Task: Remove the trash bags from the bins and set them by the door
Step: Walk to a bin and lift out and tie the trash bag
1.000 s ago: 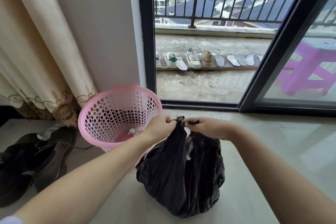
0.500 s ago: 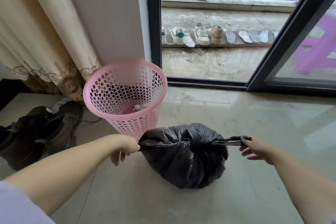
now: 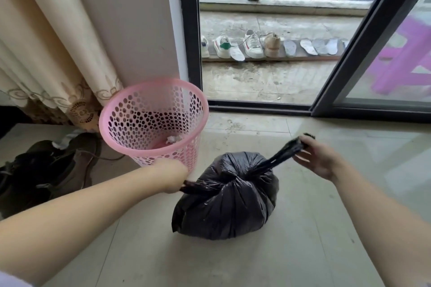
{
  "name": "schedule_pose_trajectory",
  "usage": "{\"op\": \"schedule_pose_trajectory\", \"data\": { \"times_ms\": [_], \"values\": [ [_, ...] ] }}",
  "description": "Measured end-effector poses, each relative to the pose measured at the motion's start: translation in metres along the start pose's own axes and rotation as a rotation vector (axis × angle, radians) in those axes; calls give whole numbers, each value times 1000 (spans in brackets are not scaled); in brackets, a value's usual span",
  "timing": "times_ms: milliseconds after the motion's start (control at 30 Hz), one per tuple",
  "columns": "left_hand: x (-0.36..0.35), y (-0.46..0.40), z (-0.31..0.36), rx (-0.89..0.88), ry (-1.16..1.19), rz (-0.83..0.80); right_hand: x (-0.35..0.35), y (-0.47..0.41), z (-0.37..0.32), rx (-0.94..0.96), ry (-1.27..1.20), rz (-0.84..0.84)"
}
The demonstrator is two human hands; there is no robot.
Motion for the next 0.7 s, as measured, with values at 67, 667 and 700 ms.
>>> {"op": "schedule_pose_trajectory", "data": {
  "times_ms": [67,667,700],
  "values": [
    [44,4,14,-71,132,259,-30,1,-23,69,-86,-82],
    [92,-7,28,-506,916,207,-188,76,-36,184,1209,-772],
    [89,-9,27,-536,986,191,-188,75,-39,175,1105,-769]
  ]
}}
Point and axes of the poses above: each hand's wrist, its own y-axis away from the middle knuckle, its own x-axis out of the back of the hand, z = x × y, the point moved 7 cm from there along -y, towards the middle knuckle, and after that the axes turned 3 degrees about -z, right-handed, at the moved point
